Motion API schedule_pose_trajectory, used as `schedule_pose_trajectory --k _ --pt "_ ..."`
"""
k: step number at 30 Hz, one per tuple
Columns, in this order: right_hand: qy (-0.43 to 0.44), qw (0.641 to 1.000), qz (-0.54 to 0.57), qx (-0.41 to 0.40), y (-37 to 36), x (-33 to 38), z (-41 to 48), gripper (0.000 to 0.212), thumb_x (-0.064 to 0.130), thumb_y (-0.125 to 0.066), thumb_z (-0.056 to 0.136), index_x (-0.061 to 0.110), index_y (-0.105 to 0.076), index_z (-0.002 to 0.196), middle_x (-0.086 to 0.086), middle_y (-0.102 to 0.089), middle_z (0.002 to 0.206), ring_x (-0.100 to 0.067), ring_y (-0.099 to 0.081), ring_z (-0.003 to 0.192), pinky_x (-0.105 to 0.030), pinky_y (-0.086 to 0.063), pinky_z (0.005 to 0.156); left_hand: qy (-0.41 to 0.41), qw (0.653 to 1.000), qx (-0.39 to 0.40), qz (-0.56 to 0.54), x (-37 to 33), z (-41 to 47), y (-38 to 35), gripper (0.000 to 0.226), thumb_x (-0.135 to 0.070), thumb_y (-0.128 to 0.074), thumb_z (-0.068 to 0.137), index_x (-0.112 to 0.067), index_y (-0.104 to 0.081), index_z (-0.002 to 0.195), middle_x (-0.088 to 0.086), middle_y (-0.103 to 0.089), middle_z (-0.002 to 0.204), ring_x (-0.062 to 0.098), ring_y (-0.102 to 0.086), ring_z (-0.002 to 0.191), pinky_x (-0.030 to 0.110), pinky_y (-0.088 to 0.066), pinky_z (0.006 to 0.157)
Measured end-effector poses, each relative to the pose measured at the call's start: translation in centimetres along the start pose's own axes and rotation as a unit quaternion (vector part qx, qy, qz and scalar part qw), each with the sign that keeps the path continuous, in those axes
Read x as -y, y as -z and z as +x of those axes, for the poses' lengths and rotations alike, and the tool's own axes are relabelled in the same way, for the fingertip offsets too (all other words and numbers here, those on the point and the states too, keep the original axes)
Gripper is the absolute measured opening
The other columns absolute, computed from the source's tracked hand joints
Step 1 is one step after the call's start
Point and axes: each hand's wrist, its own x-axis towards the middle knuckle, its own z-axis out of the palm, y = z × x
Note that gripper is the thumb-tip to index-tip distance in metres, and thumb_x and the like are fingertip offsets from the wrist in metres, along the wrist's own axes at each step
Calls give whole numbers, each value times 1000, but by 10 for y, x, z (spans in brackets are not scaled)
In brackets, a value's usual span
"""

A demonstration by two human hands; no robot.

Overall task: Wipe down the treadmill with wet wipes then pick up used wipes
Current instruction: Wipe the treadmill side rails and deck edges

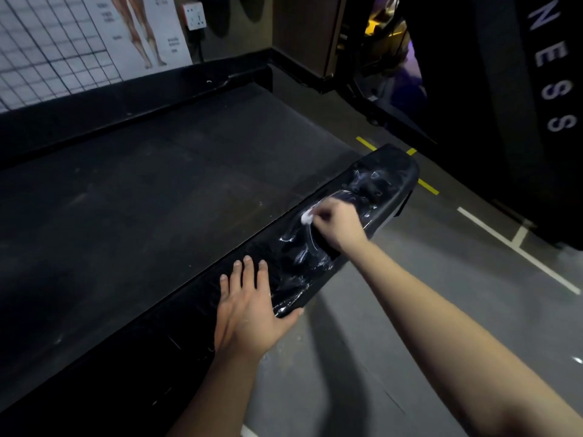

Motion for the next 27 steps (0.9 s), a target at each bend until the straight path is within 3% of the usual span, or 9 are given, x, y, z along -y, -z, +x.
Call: schedule_pose_trajectory --k 4,6,9,11,14,19,22,24,27 --pt "123 987 27 101 10 19 -74 13 8 -71 82 17 -78 88 5 -71 94 -2 -58 75 -14 -48 76 1 1000 -1 2 0 0 1 121 -91 -54 62 -9 -47 151 20 -44 158 35 -40 147 55 -34 119" --pt "128 986 10 109 15 11 -70 10 8 -72 82 14 -78 88 1 -71 91 -4 -57 73 -19 -51 75 2 1000 -2 4 -1 0 2 122 -91 -55 63 -10 -43 154 19 -39 161 34 -36 150 53 -30 121" --pt "31 999 -31 27 14 -2 -21 13 9 -70 84 10 -79 92 -7 -71 93 -19 -64 82 -33 -53 81 5 1000 -3 4 -1 -1 2 122 -91 -53 64 -11 -41 156 18 -36 163 33 -33 152 52 -28 123" --pt "-46 998 -26 -21 8 -7 11 19 5 -63 85 9 -80 94 -11 -74 96 -28 -68 91 -33 -52 83 5 1000 0 5 -1 -1 3 122 -91 -51 64 -11 -40 156 18 -36 163 33 -32 152 53 -27 123" --pt "-82 996 -12 -29 -10 10 30 20 7 -63 84 11 -80 93 -8 -76 100 -29 -69 96 -32 -50 85 6 1000 6 5 -1 0 4 122 -92 -48 65 -12 -38 157 17 -34 164 33 -30 153 52 -25 123" --pt "57 995 31 79 -21 48 -40 10 16 -69 81 18 -78 86 2 -72 92 -16 -68 85 -31 -54 83 9 1000 3 5 -1 1 4 122 -91 -47 62 -9 -46 152 19 -42 159 35 -38 149 55 -32 120" --pt "117 989 -3 94 -3 32 -80 10 14 -69 82 14 -77 89 -1 -69 92 -19 -65 88 -31 -51 81 6 1000 1 -2 -2 0 5 122 -91 -52 64 -10 -42 155 18 -38 162 34 -34 151 54 -28 122" --pt "79 995 -36 50 8 11 -71 10 12 -69 82 11 -77 89 -5 -68 91 -26 -65 89 -35 -52 80 4 1000 -3 -2 -3 -1 6 122 -90 -55 66 -11 -38 157 17 -34 164 33 -30 153 52 -25 124" --pt "-43 997 -50 -28 15 -9 -29 15 8 -66 84 7 -78 93 -11 -70 96 -30 -64 93 -34 -48 81 2 1000 0 0 -3 -2 8 122 -90 -55 68 -12 -34 159 16 -30 166 31 -26 155 51 -22 125"
